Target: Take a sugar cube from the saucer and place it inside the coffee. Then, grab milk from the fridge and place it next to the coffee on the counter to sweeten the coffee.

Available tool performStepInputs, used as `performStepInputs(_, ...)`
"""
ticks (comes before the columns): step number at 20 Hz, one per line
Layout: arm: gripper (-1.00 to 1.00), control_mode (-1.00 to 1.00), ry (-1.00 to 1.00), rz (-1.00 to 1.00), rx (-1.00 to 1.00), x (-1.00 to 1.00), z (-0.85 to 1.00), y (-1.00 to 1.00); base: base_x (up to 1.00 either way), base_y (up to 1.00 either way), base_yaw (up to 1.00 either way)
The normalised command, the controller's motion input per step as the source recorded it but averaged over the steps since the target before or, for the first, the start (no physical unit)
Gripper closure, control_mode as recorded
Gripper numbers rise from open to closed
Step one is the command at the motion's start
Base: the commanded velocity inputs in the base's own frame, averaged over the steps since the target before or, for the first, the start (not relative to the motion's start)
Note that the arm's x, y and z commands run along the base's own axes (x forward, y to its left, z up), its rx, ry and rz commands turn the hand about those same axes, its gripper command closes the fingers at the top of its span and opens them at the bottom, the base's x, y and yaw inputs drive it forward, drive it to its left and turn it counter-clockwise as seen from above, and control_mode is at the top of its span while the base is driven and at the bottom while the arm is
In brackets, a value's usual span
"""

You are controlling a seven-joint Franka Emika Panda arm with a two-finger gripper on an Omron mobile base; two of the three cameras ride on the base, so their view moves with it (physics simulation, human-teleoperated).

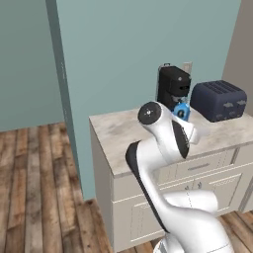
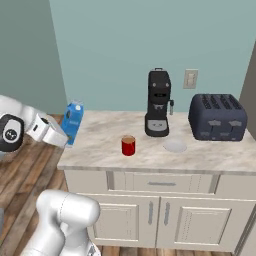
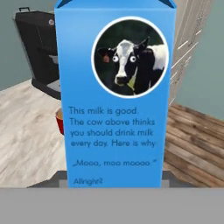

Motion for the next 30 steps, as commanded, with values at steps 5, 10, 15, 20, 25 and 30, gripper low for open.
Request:
performStepInputs(5, 1.00, -1.00, 0.04, -0.08, -0.09, 0.57, -0.24, 0.00, 0.00, 0.00, 0.00)
performStepInputs(10, 1.00, -1.00, 0.07, -0.06, -0.10, 0.48, -0.42, 0.02, 0.00, 0.00, 0.00)
performStepInputs(15, 1.00, -1.00, 0.02, -0.04, -0.11, 0.45, -0.36, 0.02, 0.00, 0.00, 0.00)
performStepInputs(20, 1.00, -1.00, 0.00, -0.03, -0.14, 0.40, -0.43, 0.00, 0.00, 0.00, 0.00)
performStepInputs(25, 1.00, -1.00, 0.00, -0.01, -0.13, 0.34, -0.39, 0.00, 0.00, 0.00, 0.00)
performStepInputs(30, 1.00, -1.00, -0.02, -0.01, -0.02, 0.21, -0.20, 0.00, 0.00, 0.00, 0.00)
